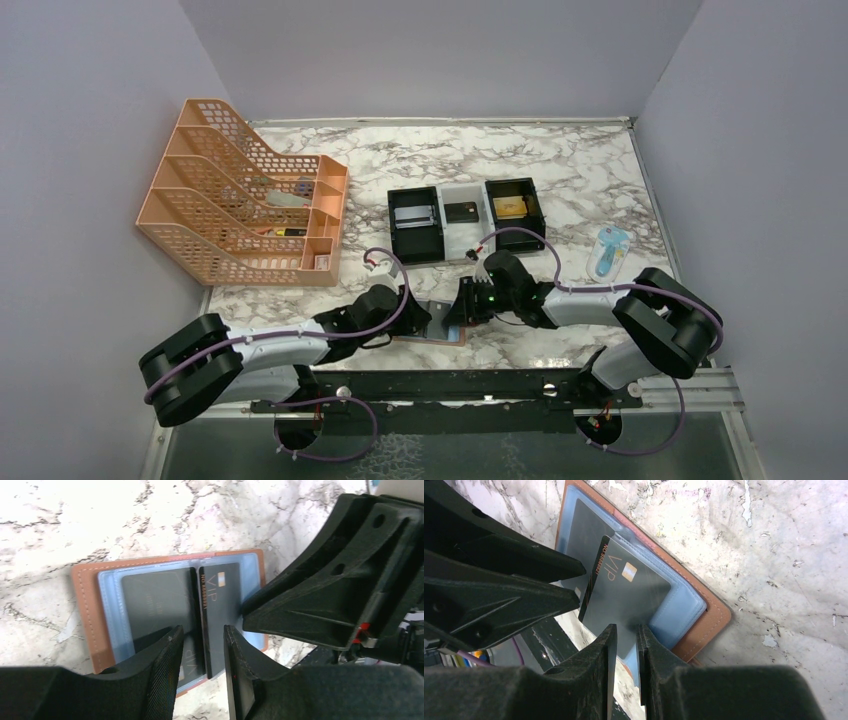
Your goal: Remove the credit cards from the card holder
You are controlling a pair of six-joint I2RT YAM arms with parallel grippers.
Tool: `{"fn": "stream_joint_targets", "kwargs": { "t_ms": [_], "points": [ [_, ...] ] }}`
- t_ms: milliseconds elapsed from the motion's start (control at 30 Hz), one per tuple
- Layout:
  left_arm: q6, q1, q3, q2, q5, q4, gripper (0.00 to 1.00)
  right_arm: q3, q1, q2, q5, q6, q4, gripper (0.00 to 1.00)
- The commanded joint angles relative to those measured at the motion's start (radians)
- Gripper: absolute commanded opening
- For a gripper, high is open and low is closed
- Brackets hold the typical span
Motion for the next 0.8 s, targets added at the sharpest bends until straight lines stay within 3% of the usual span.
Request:
{"fn": "stream_joint_targets", "kwargs": {
  "t_ms": [0, 267, 467, 767],
  "points": [
    [0.009, -0.002, 0.010, 0.033, -0.025, -0.024, 0.36, -0.016, -0.001, 0.046, 0.107, -0.029, -0.079, 0.22],
    [0.009, -0.001, 0.016, 0.087, 0.042, 0.051, 0.22, -0.019, -0.001, 0.060, 0.102, -0.023, -0.066, 0.22],
    [-0.004, -0.002, -0.006, 0.047, 0.041, 0.069, 0.05, -0.025, -0.001, 0.061, 0.106, -0.017, -0.061, 0.22],
    [-0.010, 0.004, -0.068, -0.084, 0.015, 0.069, 0.00, -0.025, 0.000, 0.067, 0.104, -0.018, -0.058, 0.22]
  ]
}}
